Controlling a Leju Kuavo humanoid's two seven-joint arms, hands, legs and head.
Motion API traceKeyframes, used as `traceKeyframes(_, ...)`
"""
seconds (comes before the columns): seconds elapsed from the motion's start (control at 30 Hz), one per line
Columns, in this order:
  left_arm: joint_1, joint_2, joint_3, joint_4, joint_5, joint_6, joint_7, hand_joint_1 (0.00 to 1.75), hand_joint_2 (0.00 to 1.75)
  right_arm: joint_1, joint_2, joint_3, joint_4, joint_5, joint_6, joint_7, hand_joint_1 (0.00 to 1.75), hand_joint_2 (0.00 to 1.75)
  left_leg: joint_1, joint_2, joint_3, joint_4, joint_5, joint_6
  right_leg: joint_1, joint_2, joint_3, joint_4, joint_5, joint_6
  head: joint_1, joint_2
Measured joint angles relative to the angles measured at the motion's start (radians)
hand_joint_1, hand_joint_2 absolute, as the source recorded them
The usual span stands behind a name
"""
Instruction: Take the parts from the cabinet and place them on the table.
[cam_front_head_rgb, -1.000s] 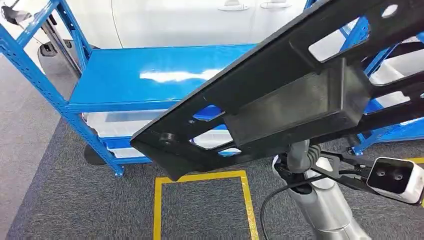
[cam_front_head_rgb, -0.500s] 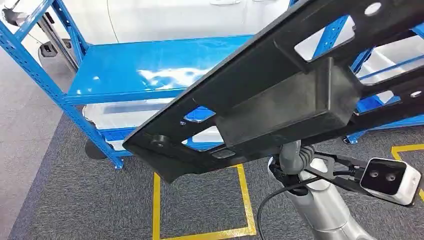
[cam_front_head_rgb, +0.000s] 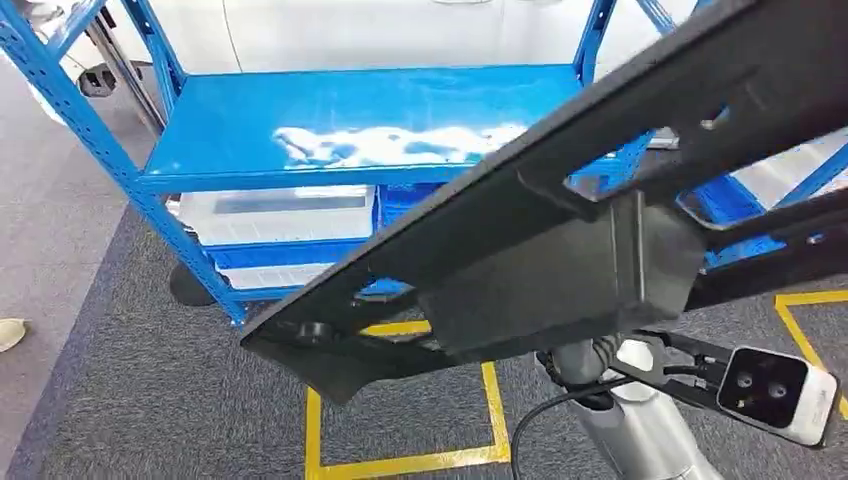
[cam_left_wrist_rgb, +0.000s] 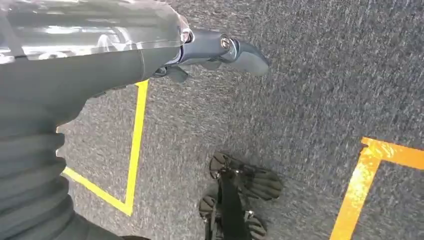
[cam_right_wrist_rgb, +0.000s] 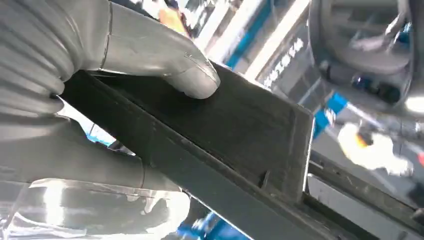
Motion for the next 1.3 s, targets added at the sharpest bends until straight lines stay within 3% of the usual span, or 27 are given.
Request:
traceKeyframes(0.07,0.003,-0.002,0.005,0.0,0.0,-0.002,0.006,0.0,1.75,0.041,0.013,-0.02,-0.006,0.031,0.036,0.0,1.66,1.75,-0.002,0.006,-0.004,0.001,0.0,0.003,-0.002,0.0,-0.081,0.164,-0.063,0.006,0.0,0.0)
traceKeyframes(0.1,0.005,-0.003,0.006,0.0,0.0,-0.003,0.009,0.0,1.75,0.059,0.018,-0.029,-0.011,0.048,0.049,0.0,1.66,1.75,-0.002,0.01,-0.004,0.001,0.001,0.003,-0.003,0.0,-0.098,0.194,-0.059,0.007,0.0,0.0)
traceKeyframes(0.13,0.007,-0.004,0.006,0.0,0.0,-0.004,0.013,0.0,1.75,0.07,0.022,-0.036,-0.017,0.064,0.056,0.0,1.66,1.75,-0.002,0.015,-0.003,0.002,0.0,0.003,-0.004,0.0,-0.089,0.171,-0.033,0.007,0.0,0.0)
traceKeyframes(0.2,0.008,-0.007,0.006,0.0,0.0,-0.004,0.016,0.0,1.75,0.086,0.028,-0.053,-0.034,0.095,0.064,0.0,1.66,1.75,-0.002,0.027,-0.001,0.007,-0.003,-0.001,-0.006,-0.012,-0.016,0.015,0.058,0.004,0.0,0.0)
traceKeyframes(0.23,0.008,-0.01,0.006,0.0,0.0,-0.003,0.016,0.0,1.75,0.093,0.031,-0.063,-0.046,0.112,0.064,0.0,1.66,1.75,-0.002,0.033,0.0,0.01,-0.006,-0.005,-0.005,-0.037,0.03,-0.078,0.099,-0.001,0.0,0.0)
traceKeyframes(0.27,0.008,-0.01,0.006,0.0,0.0,0.0,0.017,0.0,1.75,0.097,0.032,-0.072,-0.053,0.121,0.064,0.0,1.66,1.75,-0.01,0.038,0.0,0.013,-0.009,-0.01,0.006,-0.074,0.043,-0.114,0.086,-0.005,0.0,0.0)
traceKeyframes(0.4,0.007,-0.011,0.006,0.0,0.0,0.034,0.036,0.0,1.75,0.107,0.033,-0.093,-0.06,0.14,0.052,0.0,1.66,1.75,-0.011,0.077,0.002,0.013,-0.012,-0.03,0.008,-0.026,0.03,-0.121,0.101,-0.032,0.0,0.0)
traceKeyframes(0.47,0.003,-0.013,0.005,0.0,0.0,0.054,0.052,0.0,1.75,0.105,0.033,-0.096,-0.06,0.147,0.038,0.0,1.66,1.75,-0.005,0.027,-0.015,0.057,-0.051,-0.043,-0.001,-0.013,0.033,-0.128,0.109,-0.043,0.0,0.0)
traceKeyframes(0.5,0.004,-0.015,0.004,0.0,0.0,0.061,0.061,0.0,1.75,0.106,0.034,-0.096,-0.06,0.152,0.031,0.0,1.66,1.75,-0.004,0.013,-0.043,0.122,-0.092,-0.045,-0.001,-0.006,0.031,-0.128,0.111,-0.046,0.0,0.0)
traceKeyframes(0.57,0.009,-0.016,0.002,0.0,0.0,0.073,0.072,0.0,1.75,0.106,0.034,-0.096,-0.056,0.157,0.022,0.0,1.66,1.75,-0.002,0.004,-0.121,0.295,-0.167,-0.051,0.0,0.014,0.025,-0.127,0.114,-0.049,0.0,0.0)
traceKeyframes(0.6,0.01,-0.018,0.001,0.0,0.0,0.079,0.078,0.0,1.75,0.106,0.033,-0.096,-0.053,0.158,0.018,0.0,1.66,1.75,-0.002,0.004,-0.141,0.336,-0.172,-0.051,0.0,0.025,0.023,-0.126,0.116,-0.048,0.0,0.0)
traceKeyframes(0.67,0.01,-0.023,-0.006,0.0,0.0,0.08,0.089,0.0,1.75,0.103,0.032,-0.091,-0.04,0.162,0.0,0.0,1.66,1.75,-0.001,0.003,-0.111,0.272,-0.115,-0.048,0.0,0.046,0.023,-0.125,0.118,-0.045,0.0,0.0)
traceKeyframes(0.7,0.009,-0.026,-0.008,0.0,0.0,0.079,0.092,0.0,1.75,0.094,0.031,-0.085,-0.031,0.163,-0.005,0.0,1.66,1.75,0.0,-0.002,-0.069,0.187,-0.069,-0.046,0.0,0.058,0.024,-0.123,0.119,-0.044,0.0,0.0)
traceKeyframes(0.73,0.009,-0.029,-0.011,0.0,0.0,0.078,0.097,0.0,1.75,0.08,0.031,-0.073,-0.009,0.164,-0.013,0.0,1.66,1.75,0.002,-0.031,-0.018,0.084,-0.021,-0.042,-0.001,0.07,0.023,-0.12,0.119,-0.041,0.0,0.0)
traceKeyframes(0.77,0.009,-0.031,-0.013,0.0,0.0,0.08,0.099,0.0,1.75,0.069,0.031,-0.066,0.007,0.164,-0.016,0.0,1.66,1.75,0.003,-0.084,0.005,0.031,-0.023,-0.034,-0.002,0.079,0.019,-0.118,0.12,-0.037,0.0,0.0)
traceKeyframes(0.83,0.008,-0.041,-0.013,0.0,0.0,0.095,0.106,0.0,1.75,0.041,0.031,-0.043,0.045,0.165,-0.03,0.0,1.66,1.75,0.001,-0.075,0.005,0.017,-0.024,-0.032,-0.003,0.1,0.006,-0.114,0.127,-0.02,0.0,0.0)
traceKeyframes(0.9,0.005,-0.051,-0.014,0.0,0.0,0.122,0.114,0.0,1.75,0.012,0.031,-0.016,0.086,0.162,-0.054,0.0,1.66,1.75,-0.003,-0.058,0.006,0.018,-0.018,-0.02,-0.008,0.121,0.001,-0.122,0.137,-0.005,0.0,0.0)
traceKeyframes(0.93,0.002,-0.06,-0.016,0.0,0.0,0.129,0.115,0.0,1.75,0.0,0.031,-0.005,0.102,0.16,-0.06,0.0,1.66,1.75,0.01,-0.044,0.006,0.006,-0.009,-0.01,-0.004,0.116,-0.003,-0.114,0.134,0.0,0.0,0.0)
traceKeyframes(0.97,0.0,-0.061,-0.018,0.0,0.0,0.137,0.117,0.0,1.75,-0.012,0.031,0.004,0.116,0.15,-0.07,0.0,1.66,1.75,0.007,-0.034,0.006,0.003,-0.005,-0.005,0.001,0.061,-0.012,-0.093,0.116,0.003,0.0,0.0)
traceKeyframes(1.0,0.001,-0.066,-0.021,0.0,0.0,0.143,0.117,0.0,1.75,-0.032,0.031,0.018,0.135,0.138,-0.08,0.0,1.66,1.75,0.005,-0.022,0.003,0.003,-0.004,0.001,0.001,0.027,-0.041,-0.032,0.074,0.005,0.0,0.0)
traceKeyframes(1.07,0.008,-0.071,-0.022,0.0,0.0,0.151,0.117,0.0,1.75,-0.057,0.031,0.042,0.177,0.105,-0.098,0.0,1.66,1.75,0.001,0.004,-0.001,0.004,-0.003,0.003,-0.004,0.012,-0.114,0.124,0.001,0.011,0.0,0.0)
traceKeyframes(1.1,0.01,-0.072,-0.022,0.0,0.0,0.16,0.116,0.0,1.75,-0.059,0.03,0.048,0.193,0.086,-0.096,0.0,1.66,1.75,0.001,0.016,-0.004,0.005,-0.003,0.003,-0.006,0.011,-0.142,0.185,-0.016,0.014,0.0,0.0)
traceKeyframes(1.13,0.011,-0.074,-0.022,0.0,0.0,0.17,0.112,0.0,1.75,-0.059,0.029,0.051,0.208,0.07,-0.086,0.0,1.66,1.75,0.001,0.028,-0.005,0.006,-0.003,0.003,-0.009,0.01,-0.145,0.194,-0.007,0.016,0.0,0.0)
traceKeyframes(1.17,0.012,-0.076,-0.022,0.0,0.0,0.178,0.107,0.0,1.75,-0.06,0.029,0.052,0.217,0.063,-0.075,0.0,1.66,1.75,0.0,0.04,-0.004,0.007,-0.004,0.002,-0.009,0.006,-0.12,0.15,0.023,0.015,0.0,0.0)
traceKeyframes(1.23,0.011,-0.078,-0.022,0.0,0.0,0.195,0.093,0.0,1.75,-0.063,0.03,0.052,0.226,0.06,-0.047,0.0,1.66,1.75,-0.001,0.058,-0.001,0.008,-0.006,-0.002,-0.008,-0.017,-0.023,-0.025,0.103,0.008,0.0,0.0)
traceKeyframes(1.27,0.011,-0.078,-0.022,0.0,0.0,0.199,0.088,0.0,1.75,-0.066,0.03,0.052,0.228,0.06,-0.039,0.0,1.66,1.75,-0.003,0.066,0.001,0.009,-0.008,-0.005,-0.002,-0.059,0.021,-0.111,0.116,0.0,0.0,0.0)
traceKeyframes(1.3,0.012,-0.078,-0.022,0.0,0.0,0.202,0.084,0.0,1.75,-0.066,0.031,0.051,0.229,0.061,-0.035,0.0,1.66,1.75,-0.012,0.073,0.0,0.011,-0.011,-0.01,0.009,-0.076,0.024,-0.119,0.109,-0.011,0.0,0.0)
